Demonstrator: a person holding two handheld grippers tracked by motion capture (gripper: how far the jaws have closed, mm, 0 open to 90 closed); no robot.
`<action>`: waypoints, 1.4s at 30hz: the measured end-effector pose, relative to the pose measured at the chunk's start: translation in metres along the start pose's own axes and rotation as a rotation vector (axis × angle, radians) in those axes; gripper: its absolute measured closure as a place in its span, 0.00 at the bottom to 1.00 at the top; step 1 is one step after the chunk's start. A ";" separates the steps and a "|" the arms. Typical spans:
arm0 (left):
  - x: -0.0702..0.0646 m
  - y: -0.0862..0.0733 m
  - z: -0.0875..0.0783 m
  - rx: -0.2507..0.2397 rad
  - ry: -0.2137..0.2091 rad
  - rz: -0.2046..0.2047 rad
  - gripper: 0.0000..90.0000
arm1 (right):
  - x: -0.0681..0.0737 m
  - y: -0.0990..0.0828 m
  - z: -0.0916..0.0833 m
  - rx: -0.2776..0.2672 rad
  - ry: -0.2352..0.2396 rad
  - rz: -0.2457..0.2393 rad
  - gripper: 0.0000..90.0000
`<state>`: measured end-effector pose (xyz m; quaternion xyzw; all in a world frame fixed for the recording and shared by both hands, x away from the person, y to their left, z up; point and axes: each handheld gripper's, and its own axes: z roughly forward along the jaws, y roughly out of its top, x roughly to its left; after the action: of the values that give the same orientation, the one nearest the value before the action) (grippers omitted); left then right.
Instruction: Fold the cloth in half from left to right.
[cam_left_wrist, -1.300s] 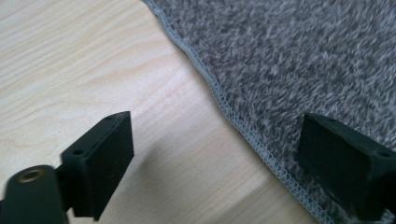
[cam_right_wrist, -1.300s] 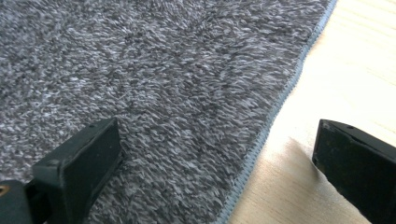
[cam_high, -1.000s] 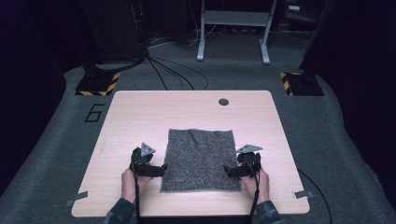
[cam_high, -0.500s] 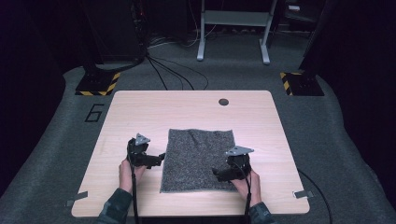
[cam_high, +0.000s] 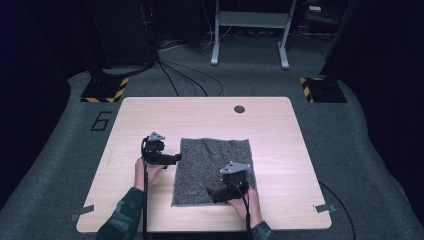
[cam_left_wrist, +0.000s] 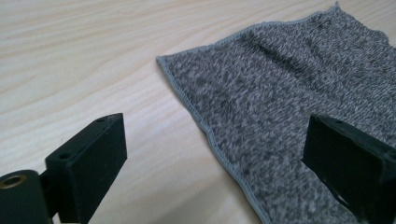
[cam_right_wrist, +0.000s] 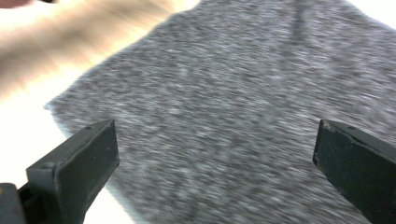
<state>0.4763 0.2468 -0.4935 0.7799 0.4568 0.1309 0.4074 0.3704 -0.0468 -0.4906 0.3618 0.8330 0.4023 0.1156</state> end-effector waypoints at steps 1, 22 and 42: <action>0.001 0.002 0.002 0.005 0.000 0.008 0.08 | 0.003 0.001 0.001 0.002 0.002 -0.007 0.00; 0.021 0.031 0.046 0.059 0.034 0.025 0.20 | 0.080 0.020 0.050 0.107 0.134 -0.205 0.19; 0.018 0.036 0.071 0.095 0.061 0.065 0.61 | 0.106 0.022 0.076 0.164 0.153 -0.280 0.73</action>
<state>0.5492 0.2155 -0.5143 0.8084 0.4492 0.1461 0.3514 0.3432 0.0804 -0.5131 0.2190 0.9116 0.3392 0.0770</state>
